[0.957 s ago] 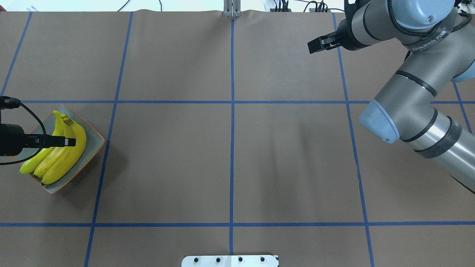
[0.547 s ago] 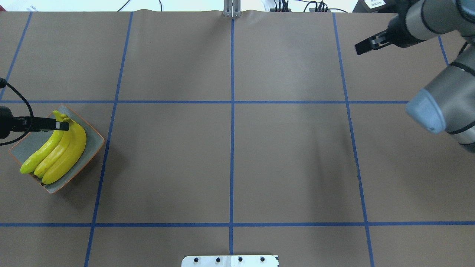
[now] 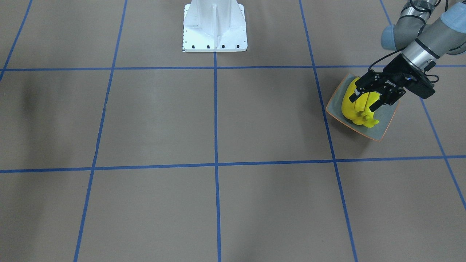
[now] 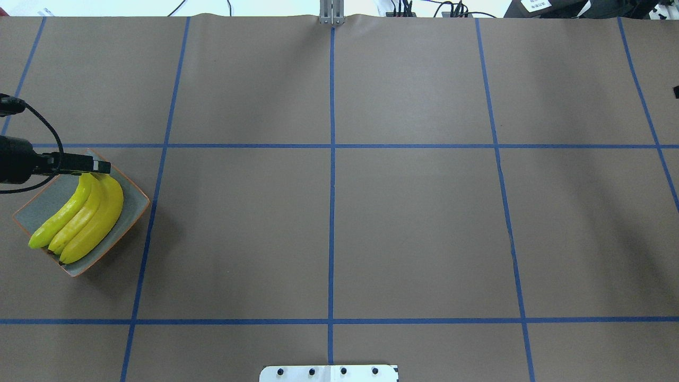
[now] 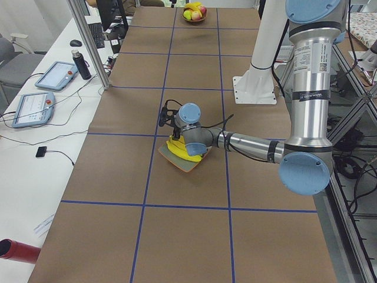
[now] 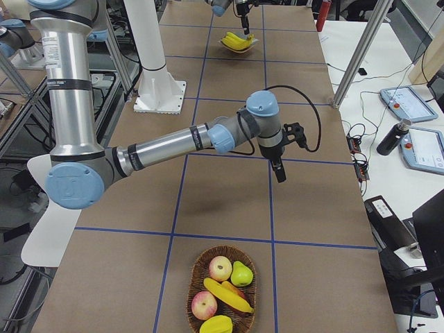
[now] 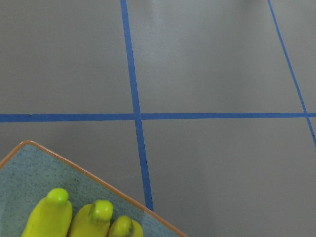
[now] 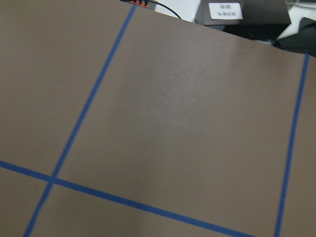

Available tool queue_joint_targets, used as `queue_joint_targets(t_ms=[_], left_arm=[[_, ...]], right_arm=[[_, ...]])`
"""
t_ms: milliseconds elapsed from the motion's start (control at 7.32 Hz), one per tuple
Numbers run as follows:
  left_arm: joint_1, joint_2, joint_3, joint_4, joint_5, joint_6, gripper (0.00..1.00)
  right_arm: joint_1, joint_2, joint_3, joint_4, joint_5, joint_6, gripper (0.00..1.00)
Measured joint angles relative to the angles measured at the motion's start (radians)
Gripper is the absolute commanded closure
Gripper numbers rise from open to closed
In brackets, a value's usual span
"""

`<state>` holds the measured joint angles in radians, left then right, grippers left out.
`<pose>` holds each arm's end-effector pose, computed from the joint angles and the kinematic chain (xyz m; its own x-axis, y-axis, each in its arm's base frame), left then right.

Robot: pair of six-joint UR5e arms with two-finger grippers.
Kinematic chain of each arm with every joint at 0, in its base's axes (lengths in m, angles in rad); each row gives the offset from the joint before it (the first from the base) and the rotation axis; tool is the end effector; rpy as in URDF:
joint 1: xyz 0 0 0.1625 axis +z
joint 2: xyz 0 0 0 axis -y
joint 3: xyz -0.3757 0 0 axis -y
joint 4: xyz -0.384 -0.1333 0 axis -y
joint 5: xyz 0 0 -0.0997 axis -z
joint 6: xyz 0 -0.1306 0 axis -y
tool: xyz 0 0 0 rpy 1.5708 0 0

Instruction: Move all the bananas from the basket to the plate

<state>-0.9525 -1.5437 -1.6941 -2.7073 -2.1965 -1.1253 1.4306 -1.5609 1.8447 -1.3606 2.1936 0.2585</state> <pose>0.2464 -0.4444 0.4422 0.3201 0.1526 -0.9350 0.2242 0.9467 0.2312 -0.0148 -0.5134 0.4768 0.7716 -0.1516 0.6177 -0.0768 0.9419 0.3271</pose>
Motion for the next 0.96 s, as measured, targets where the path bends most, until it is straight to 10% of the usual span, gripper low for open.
queue_joint_targets(t_ms=[547, 957], left_arm=[[-0.001, -0.021, 0.009, -0.003, 0.001, 0.000, 0.01], [0.000, -0.029, 0.006, -0.005, 0.001, -0.001, 0.01]], right_arm=[[0.271, -0.141, -0.200, 0.044, 0.031, -0.037, 0.00], [0.320, -0.154, -0.500, 0.362, 0.077, 0.035, 0.01]])
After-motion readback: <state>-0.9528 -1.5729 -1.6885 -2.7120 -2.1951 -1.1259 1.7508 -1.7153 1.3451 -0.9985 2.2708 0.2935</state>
